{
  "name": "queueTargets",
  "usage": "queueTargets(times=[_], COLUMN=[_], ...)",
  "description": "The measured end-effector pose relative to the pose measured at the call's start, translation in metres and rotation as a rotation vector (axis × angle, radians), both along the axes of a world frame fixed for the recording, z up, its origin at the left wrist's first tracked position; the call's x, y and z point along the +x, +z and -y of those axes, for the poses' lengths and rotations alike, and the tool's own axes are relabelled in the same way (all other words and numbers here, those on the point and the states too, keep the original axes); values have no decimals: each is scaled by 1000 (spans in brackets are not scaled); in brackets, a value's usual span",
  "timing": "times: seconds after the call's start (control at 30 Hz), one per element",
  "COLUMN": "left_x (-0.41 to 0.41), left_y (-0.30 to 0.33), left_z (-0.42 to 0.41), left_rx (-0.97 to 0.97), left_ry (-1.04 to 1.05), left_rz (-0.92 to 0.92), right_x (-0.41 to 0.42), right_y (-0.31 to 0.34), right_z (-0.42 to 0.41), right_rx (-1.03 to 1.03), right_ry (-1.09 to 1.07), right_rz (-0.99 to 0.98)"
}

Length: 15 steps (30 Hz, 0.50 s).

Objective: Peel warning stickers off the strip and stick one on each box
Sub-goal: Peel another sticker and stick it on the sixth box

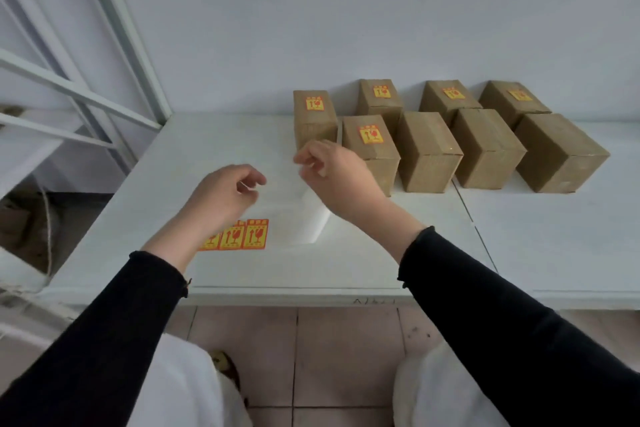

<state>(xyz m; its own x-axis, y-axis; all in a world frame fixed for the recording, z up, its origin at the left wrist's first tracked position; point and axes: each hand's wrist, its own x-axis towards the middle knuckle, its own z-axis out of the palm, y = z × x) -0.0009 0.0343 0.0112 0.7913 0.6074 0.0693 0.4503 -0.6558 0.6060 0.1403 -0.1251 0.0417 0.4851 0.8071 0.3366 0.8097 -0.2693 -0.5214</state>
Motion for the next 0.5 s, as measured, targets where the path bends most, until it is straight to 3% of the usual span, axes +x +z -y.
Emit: queueTargets(times=[0.13, 0.33, 0.43, 0.5], left_x=[-20, -16, -13, -12], left_y=[-36, -39, -31, -27], left_z=[-7, -9, -9, -12], left_rx=[58, 249, 161, 29], left_ry=[-58, -60, -58, -54], left_rz=[-303, -536, -615, -548], right_x=[-36, -46, -39, -36], right_y=[-48, -87, -92, -91], right_z=[-17, -24, -18, -12], right_rx=[-126, -353, -312, -278], right_ry=[104, 160, 142, 136], right_rz=[-36, 39, 14, 17])
